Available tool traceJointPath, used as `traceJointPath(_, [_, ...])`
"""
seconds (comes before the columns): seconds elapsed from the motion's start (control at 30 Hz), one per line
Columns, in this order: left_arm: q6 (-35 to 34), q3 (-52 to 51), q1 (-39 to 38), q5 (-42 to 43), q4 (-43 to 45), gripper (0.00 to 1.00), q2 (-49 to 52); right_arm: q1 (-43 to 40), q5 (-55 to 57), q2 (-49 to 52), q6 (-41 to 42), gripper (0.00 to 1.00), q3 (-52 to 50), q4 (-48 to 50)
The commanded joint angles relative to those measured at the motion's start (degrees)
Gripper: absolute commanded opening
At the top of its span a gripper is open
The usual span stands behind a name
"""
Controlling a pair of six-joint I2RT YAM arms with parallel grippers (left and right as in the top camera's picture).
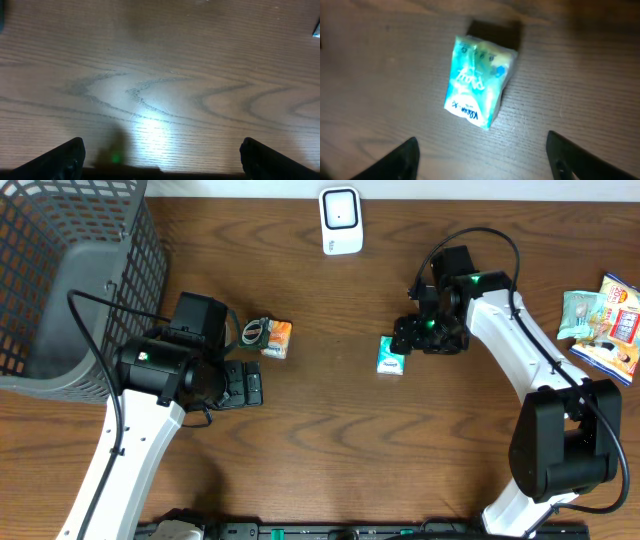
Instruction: Scan the item barcode
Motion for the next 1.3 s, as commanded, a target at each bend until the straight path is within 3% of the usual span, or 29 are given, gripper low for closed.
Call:
traceJointPath(0.0, [-0.50, -0.17, 0.20, 0.50, -0.15, 0.98, 0.11, 0.04, -3.72, -0.07, 0.44, 0.84, 0.76, -0.33])
traceJointPath(0.27, [-0.50, -0.17, 0.20, 0.50, -0.13, 0.98, 0.11, 1.36, -6.54, -0.07, 0.42, 0.99, 0.76, -0.13])
traceJointPath(0.9, [-0.50, -0.17, 0.20, 0.50, -0.15, 0.98, 0.11, 1.44, -6.54, -0.04, 4.11, 0.99, 0.50, 8.76])
traceJointPath(1.0, [-0.50, -0.17, 0.20, 0.50, -0.15, 0.98, 0.11, 1.99, -5.92, 0.04, 5.25, 0.93, -0.11, 10.12])
traceJointPath(1.07, [-0.50, -0.17, 0.20, 0.50, -0.13, 0.98, 0.11, 2.40, -0.85, 0.31, 7.23, 0.83, -0.44, 9.44])
traceJointPath(1.17, [-0.50, -0.17, 0.20, 0.50, -0.13, 0.98, 0.11, 2.45, 7.87, 0.57, 11.87, 0.80, -1.42, 8.57])
traceJointPath(1.27, [-0.50, -0.17, 0.20, 0.50, -0.15, 0.98, 0.11, 2.43, 7.54, 0.59, 12.02, 0.67, -4.15, 12.59])
